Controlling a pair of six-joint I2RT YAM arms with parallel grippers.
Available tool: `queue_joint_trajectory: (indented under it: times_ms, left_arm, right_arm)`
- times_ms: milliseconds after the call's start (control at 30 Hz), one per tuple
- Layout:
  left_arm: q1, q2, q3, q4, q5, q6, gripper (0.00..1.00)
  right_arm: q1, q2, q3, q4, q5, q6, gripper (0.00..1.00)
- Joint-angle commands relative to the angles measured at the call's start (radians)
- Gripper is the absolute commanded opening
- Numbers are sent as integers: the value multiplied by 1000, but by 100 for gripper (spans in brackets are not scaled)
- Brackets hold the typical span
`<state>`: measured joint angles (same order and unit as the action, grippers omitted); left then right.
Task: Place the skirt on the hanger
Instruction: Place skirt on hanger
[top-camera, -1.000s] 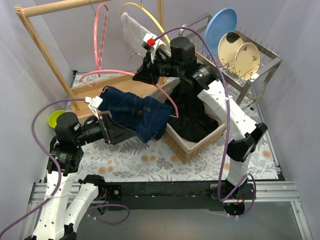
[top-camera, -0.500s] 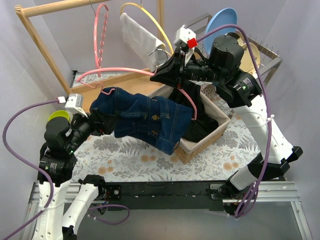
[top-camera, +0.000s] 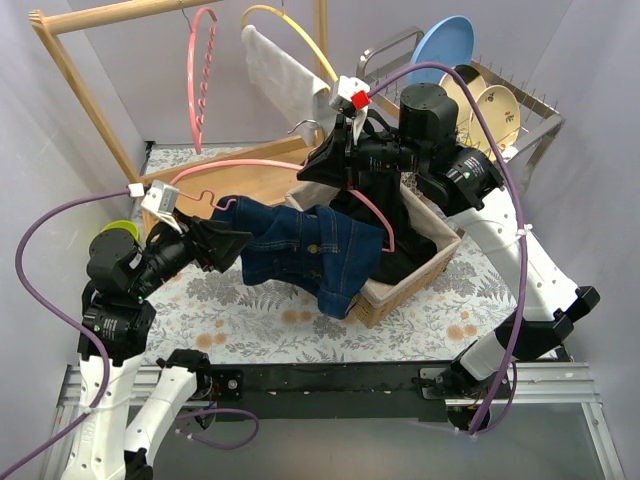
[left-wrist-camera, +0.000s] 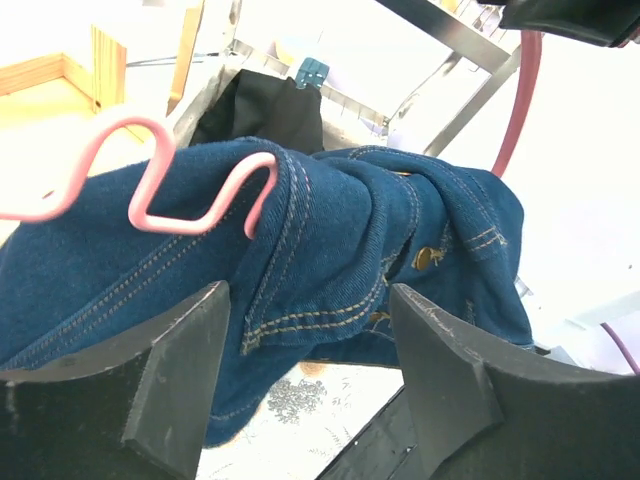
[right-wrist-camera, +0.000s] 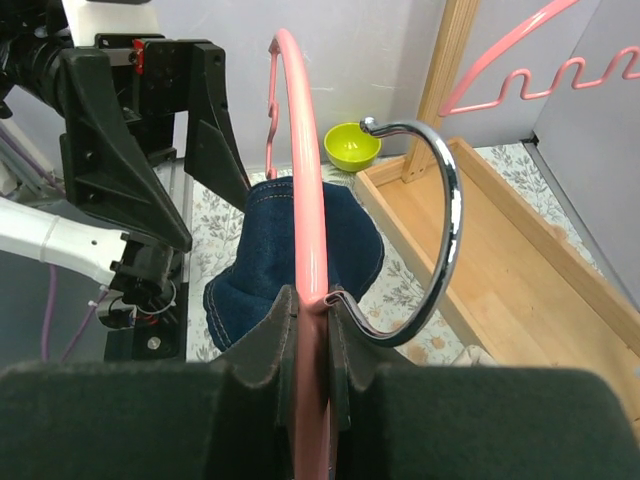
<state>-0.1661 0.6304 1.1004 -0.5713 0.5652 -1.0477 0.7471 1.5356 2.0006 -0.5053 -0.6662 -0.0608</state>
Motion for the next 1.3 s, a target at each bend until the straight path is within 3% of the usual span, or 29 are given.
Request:
queue_joint_trajectory:
  times_ms: [0,267,300,333,367,400,500,633,733,867,967,1133,1233,1267]
  left_arm:
    - [-1,20,6,-13,-4,22,59]
    - [0,83,42,-38,-45,45,51]
    - [0,86,45,-36,-12,44,46]
    - [0,89,49,-35,8,40,21]
    - [0,97,52,-33,25,28,6]
    - [0,97,61,-33,44,19,0]
    - [0,88,122,-27,81,-24,0]
    - [0,97,277,-38,23,-84,0]
    - [0,132,390,-48,-5,-129,0]
    - [-1,143,460,-139,-129,-112,0]
    - [-4,118,408,-182,-198,-94,0]
    - [-6,104,196,-159,-212,-91,0]
    - [-6,117,156,-150,-339,-77,0]
    - [-6,129,157,-159,-382,-69,5]
  right_arm:
    - [-2,-45,21,128,-41,29,1]
    - [-2,-55,-6,133,-50,30,1]
    - [0,-54,-8,133,-50,29,1]
    - [-2,-52,-8,131,-47,29,1]
    - [-2,-51,-13,132,-42,27,1]
    - [-2,-48,-16,131,-36,15,1]
    - [-2,-52,-45,114,22,-49,1]
    - [-2,-75,-141,117,68,-163,1]
    - [-14,-98,-241,142,24,-223,1]
    - [-103,-129,-281,206,-93,-168,1]
    - [-173,-132,-244,226,-193,-97,1]
    - [-184,-143,-259,310,-320,18,1]
    - [-184,-147,-283,349,-309,79,1]
    - [-183,-147,-280,347,-300,79,1]
